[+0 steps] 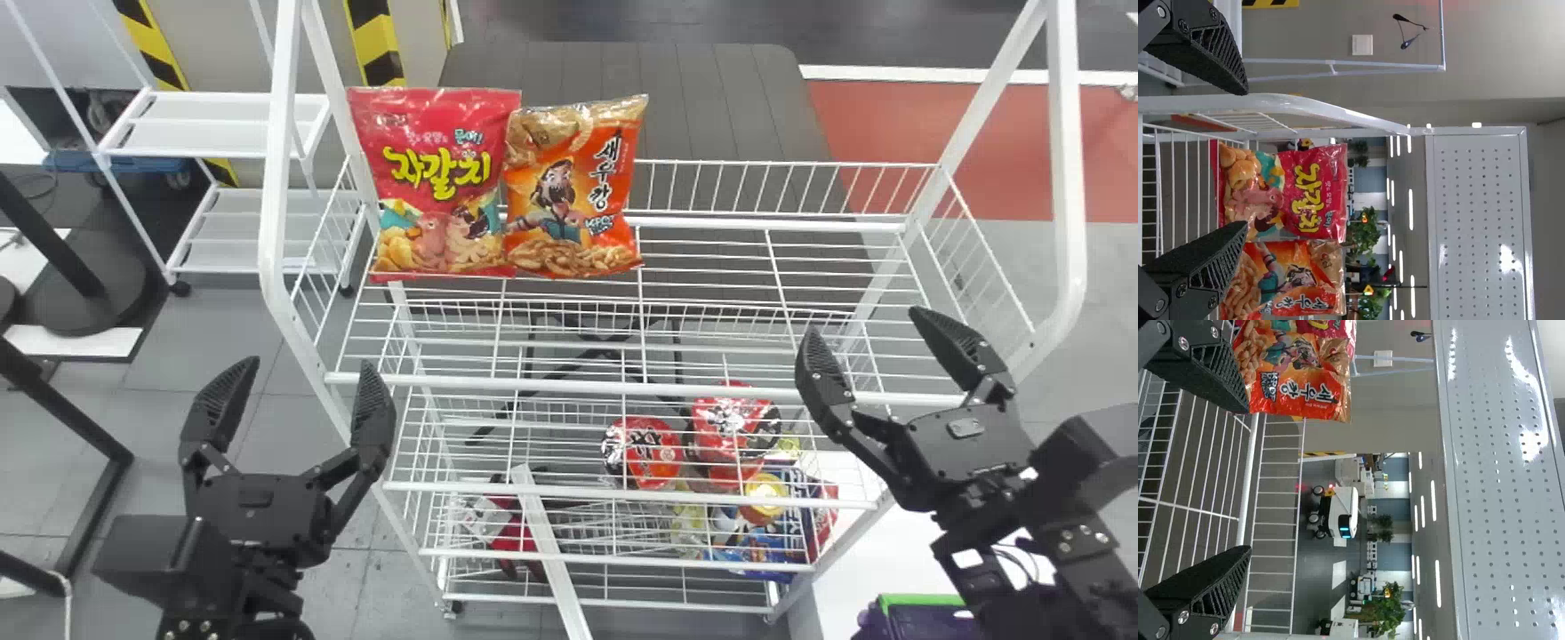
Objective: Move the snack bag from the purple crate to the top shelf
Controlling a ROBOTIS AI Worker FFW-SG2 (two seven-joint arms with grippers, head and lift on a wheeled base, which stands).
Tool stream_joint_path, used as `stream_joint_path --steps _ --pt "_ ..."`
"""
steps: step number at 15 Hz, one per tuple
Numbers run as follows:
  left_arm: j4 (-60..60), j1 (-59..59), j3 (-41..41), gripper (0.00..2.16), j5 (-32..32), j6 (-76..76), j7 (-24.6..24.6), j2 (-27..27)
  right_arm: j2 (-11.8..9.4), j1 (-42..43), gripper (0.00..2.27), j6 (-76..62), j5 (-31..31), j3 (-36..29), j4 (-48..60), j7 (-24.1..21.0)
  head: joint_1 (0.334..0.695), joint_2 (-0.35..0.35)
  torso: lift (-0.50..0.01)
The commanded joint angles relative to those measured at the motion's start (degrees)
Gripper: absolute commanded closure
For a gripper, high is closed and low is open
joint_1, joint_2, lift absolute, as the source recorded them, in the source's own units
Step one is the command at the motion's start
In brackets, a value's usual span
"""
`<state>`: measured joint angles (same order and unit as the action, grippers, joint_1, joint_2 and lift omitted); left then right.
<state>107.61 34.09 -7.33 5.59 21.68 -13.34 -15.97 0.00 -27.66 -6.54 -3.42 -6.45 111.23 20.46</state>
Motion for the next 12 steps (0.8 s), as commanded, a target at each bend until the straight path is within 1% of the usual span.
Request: stream_joint_path --steps 1,12 --pt "0.23 0.1 0.12 0.12 -0.23 -0.02 -0.02 0.06 0.05 0.15 0.08 0.0 0.08 0.39 -0.05 0.02 0.695 0.033 0.0" --pt "0.05 -0.16 0.38 0.12 -0.15 -0.02 -0.02 0.06 0.05 0.85 0.08 0.0 -0.01 0.83 -1.02 0.28 0.695 0.048 0.0"
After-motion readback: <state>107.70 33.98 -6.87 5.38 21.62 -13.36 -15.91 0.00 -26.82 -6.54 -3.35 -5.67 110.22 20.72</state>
